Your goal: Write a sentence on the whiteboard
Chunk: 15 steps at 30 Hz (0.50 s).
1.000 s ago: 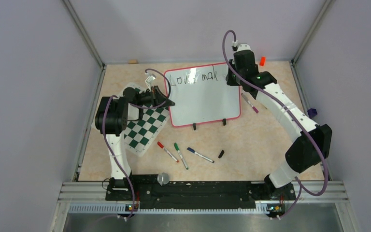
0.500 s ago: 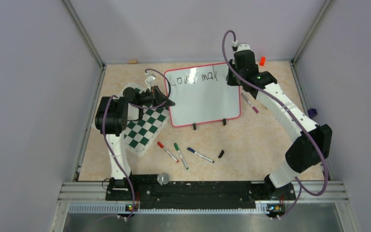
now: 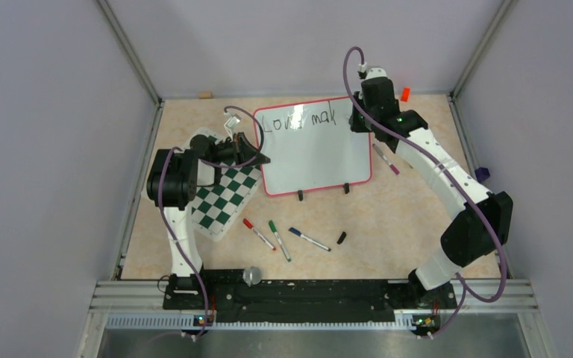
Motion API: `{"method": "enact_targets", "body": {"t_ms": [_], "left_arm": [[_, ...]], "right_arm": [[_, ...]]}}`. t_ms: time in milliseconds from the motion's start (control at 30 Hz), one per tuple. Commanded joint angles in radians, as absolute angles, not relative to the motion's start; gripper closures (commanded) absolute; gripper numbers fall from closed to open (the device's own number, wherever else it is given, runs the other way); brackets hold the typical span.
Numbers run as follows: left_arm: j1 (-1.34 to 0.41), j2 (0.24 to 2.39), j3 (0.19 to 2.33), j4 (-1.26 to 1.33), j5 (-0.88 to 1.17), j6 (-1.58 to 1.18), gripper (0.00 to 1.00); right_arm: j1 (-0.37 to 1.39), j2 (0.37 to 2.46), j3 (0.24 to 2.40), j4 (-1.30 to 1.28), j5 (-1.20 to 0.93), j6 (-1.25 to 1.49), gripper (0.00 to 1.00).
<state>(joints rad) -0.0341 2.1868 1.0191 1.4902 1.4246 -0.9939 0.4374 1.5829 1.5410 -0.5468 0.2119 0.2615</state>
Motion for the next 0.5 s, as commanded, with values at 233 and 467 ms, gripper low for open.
{"method": "enact_targets", "body": {"t_ms": [233, 467], "left_arm": [[-0.039, 2.179, 1.025, 1.620, 1.448, -0.942, 1.00], [-0.038, 2.181, 1.029, 1.620, 1.447, -0.945, 1.00]], "right_arm": [[0.430, 1.532, 1.546, -0.512, 0.184, 0.250, 1.00], [0.430, 1.532, 1.544, -0.510, 0.196, 0.252, 1.00]]}}
